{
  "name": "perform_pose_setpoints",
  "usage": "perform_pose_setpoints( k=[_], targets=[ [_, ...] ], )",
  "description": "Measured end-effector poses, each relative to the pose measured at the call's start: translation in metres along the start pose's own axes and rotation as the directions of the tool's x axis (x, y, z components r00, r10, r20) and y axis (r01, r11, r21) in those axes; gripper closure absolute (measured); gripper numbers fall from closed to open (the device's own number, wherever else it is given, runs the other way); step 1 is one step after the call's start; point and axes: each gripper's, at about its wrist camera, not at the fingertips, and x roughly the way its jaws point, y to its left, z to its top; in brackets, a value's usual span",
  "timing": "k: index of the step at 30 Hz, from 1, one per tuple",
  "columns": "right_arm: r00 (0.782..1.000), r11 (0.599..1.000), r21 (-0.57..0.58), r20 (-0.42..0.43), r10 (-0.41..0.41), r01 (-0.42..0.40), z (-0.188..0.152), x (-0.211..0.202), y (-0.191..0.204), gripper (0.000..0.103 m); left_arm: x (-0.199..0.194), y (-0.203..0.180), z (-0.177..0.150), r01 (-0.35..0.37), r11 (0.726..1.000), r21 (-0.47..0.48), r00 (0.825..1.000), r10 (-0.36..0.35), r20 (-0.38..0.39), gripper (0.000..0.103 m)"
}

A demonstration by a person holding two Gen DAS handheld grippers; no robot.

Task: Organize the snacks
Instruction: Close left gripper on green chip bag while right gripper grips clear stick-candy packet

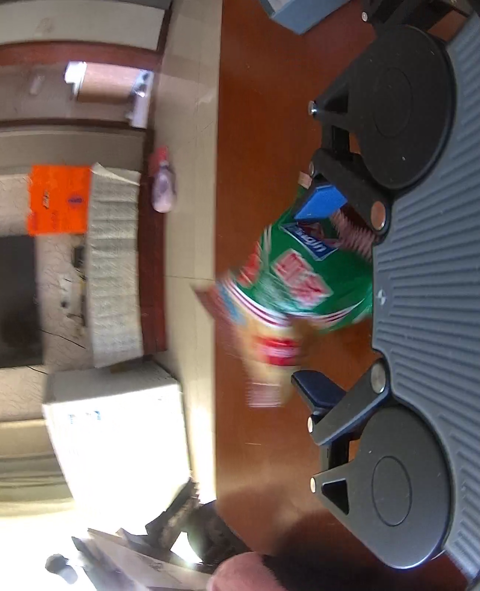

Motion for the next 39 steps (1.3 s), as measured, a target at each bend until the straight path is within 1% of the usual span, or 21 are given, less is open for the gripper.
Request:
perform_pose_setpoints(
  k=[3, 4, 6, 7, 9, 10, 11, 12, 14, 17, 20, 22, 24, 25, 26, 27, 28, 30, 32, 36, 39],
  targets=[
    [0.999, 0.996, -0.078, 0.004, -0.048, 0.049, -0.002, 0.009, 0.011, 0.027, 0.016, 0.008, -0.007, -0.007, 1.000, -0.025, 0.998, 0.005, -0.070, 0.014],
    [0.999, 0.993, -0.107, 0.005, -0.054, 0.054, -0.003, 0.009, 0.014, 0.032, 0.021, 0.012, -0.010, -0.004, 0.999, -0.038, 0.996, 0.001, -0.084, 0.015],
    [0.999, 0.992, -0.123, 0.008, -0.031, 0.032, -0.003, 0.005, 0.011, 0.050, 0.027, 0.019, -0.012, 0.000, 0.999, -0.051, 0.995, -0.005, -0.096, 0.020],
    [1.000, 0.992, -0.122, 0.002, -0.026, 0.026, -0.002, 0.002, 0.007, 0.066, 0.031, 0.022, -0.012, 0.003, 0.998, -0.056, 0.995, -0.009, -0.102, 0.026],
    [1.000, 0.991, -0.131, -0.017, -0.016, 0.013, 0.000, -0.003, -0.002, 0.082, 0.035, 0.030, -0.014, 0.015, 0.997, -0.081, 0.994, -0.023, -0.103, 0.034],
    [1.000, 0.990, -0.138, -0.025, -0.009, 0.005, 0.001, -0.005, -0.005, 0.083, 0.035, 0.034, -0.014, 0.010, 0.997, -0.079, 0.995, -0.018, -0.101, 0.042],
    [0.999, 0.989, -0.151, -0.032, -0.012, 0.007, 0.000, -0.008, -0.008, 0.083, 0.035, 0.037, -0.015, 0.014, 0.997, -0.079, 0.995, -0.022, -0.096, 0.056],
    [0.999, 0.987, -0.159, -0.035, -0.021, 0.015, 0.000, -0.010, -0.010, 0.084, 0.035, 0.040, -0.016, 0.021, 0.997, -0.080, 0.995, -0.028, -0.093, 0.062],
    [0.999, 0.987, -0.159, -0.045, -0.024, 0.016, 0.000, -0.013, -0.012, 0.084, 0.033, 0.046, -0.021, 0.029, 0.997, -0.077, 0.996, -0.036, -0.084, 0.088],
    [0.998, 0.987, -0.161, -0.063, -0.029, 0.019, -0.003, -0.020, -0.012, 0.085, 0.028, 0.059, -0.027, 0.069, 0.992, -0.108, 0.993, -0.078, -0.084, 0.098],
    [0.996, 0.985, -0.171, -0.083, -0.029, 0.014, -0.007, -0.026, -0.010, 0.085, 0.019, 0.067, -0.033, 0.104, 0.992, -0.065, 0.990, -0.110, -0.094, 0.099],
    [0.995, 0.984, -0.179, -0.095, -0.024, 0.007, -0.006, -0.028, -0.012, 0.085, 0.006, 0.074, -0.038, 0.145, 0.989, -0.031, 0.981, -0.148, -0.122, 0.092],
    [0.995, 0.985, -0.172, -0.104, -0.014, -0.004, -0.005, -0.028, -0.017, 0.085, -0.010, 0.077, -0.041, 0.129, 0.990, 0.051, 0.988, -0.124, -0.097, 0.046],
    [0.994, 0.986, -0.164, -0.108, -0.006, -0.011, -0.004, -0.028, -0.020, 0.085, -0.021, 0.079, -0.041, 0.068, 0.993, 0.092, 0.997, -0.065, -0.033, 0.008],
    [0.994, 0.988, -0.155, -0.110, 0.001, -0.019, -0.003, -0.026, -0.023, 0.085, -0.032, 0.080, -0.039, -0.003, 0.994, 0.109, 0.998, -0.004, 0.064, 0.000],
    [0.994, 0.989, -0.148, -0.111, 0.008, -0.025, -0.003, -0.026, -0.024, 0.085, -0.040, 0.083, -0.034, -0.033, 0.994, 0.100, 0.990, 0.019, 0.142, 0.000],
    [0.994, 0.989, -0.144, -0.112, 0.014, -0.030, -0.003, -0.026, -0.026, 0.085, -0.042, 0.085, -0.026, -0.035, 0.997, 0.074, 0.984, 0.021, 0.177, 0.000],
    [0.993, 0.990, -0.133, -0.113, 0.024, -0.040, -0.003, -0.024, -0.028, 0.085, -0.030, 0.083, -0.008, -0.012, 0.999, 0.046, 0.986, 0.004, 0.165, 0.000],
    [0.993, 0.991, -0.124, -0.113, 0.038, -0.052, -0.002, -0.024, -0.031, 0.085, -0.007, 0.069, 0.006, -0.059, 0.989, 0.134, 0.987, 0.038, 0.155, 0.000],
    [0.991, 0.991, -0.110, -0.114, 0.068, -0.081, -0.002, -0.024, -0.039, 0.086, 0.051, 0.041, 0.015, -0.125, 0.928, 0.350, 0.989, 0.091, 0.112, 0.000],
    [0.990, 0.990, -0.103, -0.116, 0.080, -0.092, -0.002, -0.025, -0.045, 0.086, 0.091, 0.034, 0.008, -0.088, 0.904, 0.418, 0.996, 0.094, 0.007, 0.000]
  ],
)
